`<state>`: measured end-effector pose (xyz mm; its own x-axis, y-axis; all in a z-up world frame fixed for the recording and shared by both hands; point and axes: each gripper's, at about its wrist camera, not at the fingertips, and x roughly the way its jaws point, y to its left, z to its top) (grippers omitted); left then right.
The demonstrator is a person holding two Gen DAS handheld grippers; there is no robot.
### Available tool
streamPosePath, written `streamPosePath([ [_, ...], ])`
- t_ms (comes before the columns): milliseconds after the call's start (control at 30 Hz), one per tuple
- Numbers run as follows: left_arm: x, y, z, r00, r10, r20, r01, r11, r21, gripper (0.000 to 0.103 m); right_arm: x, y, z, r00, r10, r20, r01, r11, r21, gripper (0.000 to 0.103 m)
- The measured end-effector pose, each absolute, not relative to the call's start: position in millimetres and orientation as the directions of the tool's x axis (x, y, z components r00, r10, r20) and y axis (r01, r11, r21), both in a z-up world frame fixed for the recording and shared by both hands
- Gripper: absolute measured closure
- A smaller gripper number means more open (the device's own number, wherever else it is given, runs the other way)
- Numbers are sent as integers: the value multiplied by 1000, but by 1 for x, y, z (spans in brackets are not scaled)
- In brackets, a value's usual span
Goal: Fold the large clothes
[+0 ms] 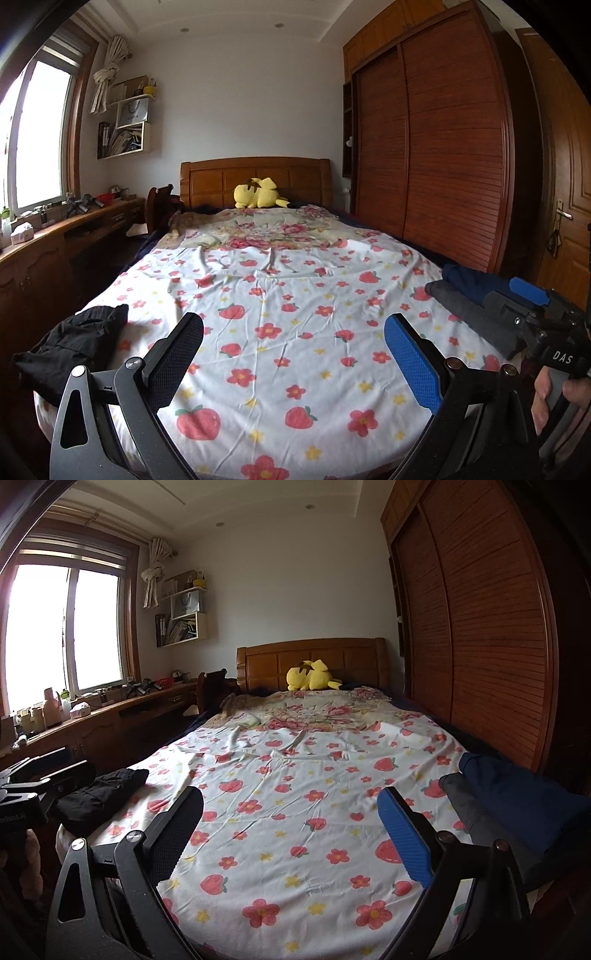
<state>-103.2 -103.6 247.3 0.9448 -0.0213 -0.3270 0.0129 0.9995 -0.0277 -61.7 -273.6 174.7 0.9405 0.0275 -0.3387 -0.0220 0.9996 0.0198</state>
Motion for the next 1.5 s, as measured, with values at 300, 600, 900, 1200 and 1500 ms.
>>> streamPosePath([
  [300,-97,-103,244,939,-20,-343,8,999,-37,4,-64,-268,173,939,30,-342,-29,1000,8,7],
  [600,-95,-102,242,931,-22,-365,13,1000,-28,4,-63,-267,172,939,32,-341,-31,999,9,7],
  [900,-95,-98,242,931,-24,-364,13,999,-33,4,-64,-267,172,939,32,-342,-30,999,10,7],
  [1200,-94,-97,242,931,-24,-365,13,999,-33,4,-64,-266,172,939,30,-343,-29,1000,8,7],
  [1500,-95,-97,239,931,-22,-365,11,999,-33,4,-64,-265,172,939,29,-343,-29,1000,8,7],
])
